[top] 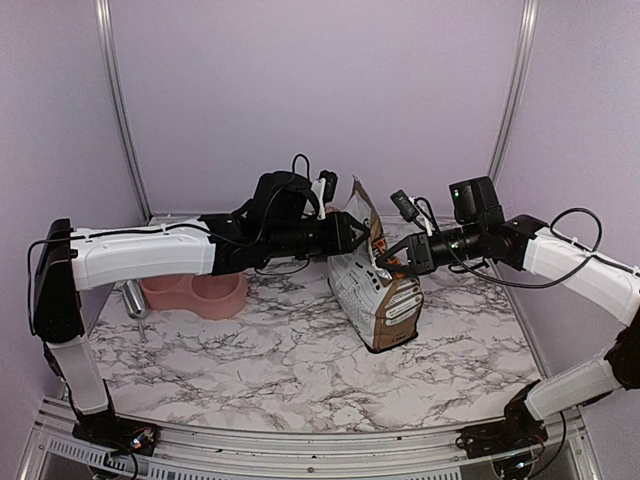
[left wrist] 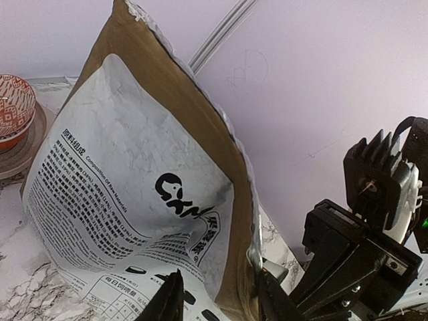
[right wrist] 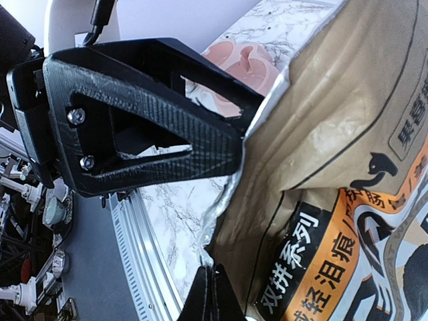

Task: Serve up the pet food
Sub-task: Adjust the seal on the pet food bag.

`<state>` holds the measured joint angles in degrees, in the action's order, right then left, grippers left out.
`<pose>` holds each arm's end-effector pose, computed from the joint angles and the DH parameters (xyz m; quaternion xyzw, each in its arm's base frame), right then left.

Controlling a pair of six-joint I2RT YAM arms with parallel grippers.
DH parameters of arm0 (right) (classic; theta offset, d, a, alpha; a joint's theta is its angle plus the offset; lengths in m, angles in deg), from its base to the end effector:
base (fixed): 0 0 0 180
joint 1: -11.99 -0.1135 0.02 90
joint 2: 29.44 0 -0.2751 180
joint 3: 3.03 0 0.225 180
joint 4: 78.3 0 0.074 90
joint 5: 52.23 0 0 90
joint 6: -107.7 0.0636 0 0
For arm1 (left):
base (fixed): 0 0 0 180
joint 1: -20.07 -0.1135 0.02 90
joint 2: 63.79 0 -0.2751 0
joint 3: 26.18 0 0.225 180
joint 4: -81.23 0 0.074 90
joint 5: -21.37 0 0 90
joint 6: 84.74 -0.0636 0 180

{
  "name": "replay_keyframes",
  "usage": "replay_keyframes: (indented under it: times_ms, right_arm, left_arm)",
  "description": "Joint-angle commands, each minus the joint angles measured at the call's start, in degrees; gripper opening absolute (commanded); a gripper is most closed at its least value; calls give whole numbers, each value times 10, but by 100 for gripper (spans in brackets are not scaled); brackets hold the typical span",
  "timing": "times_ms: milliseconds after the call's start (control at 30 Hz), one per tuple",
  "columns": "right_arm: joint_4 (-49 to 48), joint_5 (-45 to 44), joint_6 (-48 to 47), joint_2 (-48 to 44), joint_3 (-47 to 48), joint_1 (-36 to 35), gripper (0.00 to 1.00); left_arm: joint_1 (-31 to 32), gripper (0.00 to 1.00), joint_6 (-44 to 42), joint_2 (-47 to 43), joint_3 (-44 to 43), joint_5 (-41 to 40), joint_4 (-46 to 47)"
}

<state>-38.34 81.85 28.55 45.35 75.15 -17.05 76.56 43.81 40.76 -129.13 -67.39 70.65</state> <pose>0.2133 0.1690 0.3210 -0.2975 0.7909 0.4572 0.2774 0.2465 -0.3747 0.3445 0.1280 0.7675 -0.4689 0.4179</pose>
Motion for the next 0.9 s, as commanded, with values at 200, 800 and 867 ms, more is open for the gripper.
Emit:
replay_keyframes:
  times_ms: [200, 800, 867]
  right_arm:
    - [35, -23, -4, -4, -8, 13, 0]
    - [42, -27, 2, -15, -6, 20, 0]
    - [41, -25, 3, -15, -5, 19, 0]
  left_arm:
    - [-1, 37, -2, -14, 10, -23, 5]
    - [-1, 42, -15, -43, 63, -36, 14]
    - [-1, 42, -16, -44, 64, -35, 16]
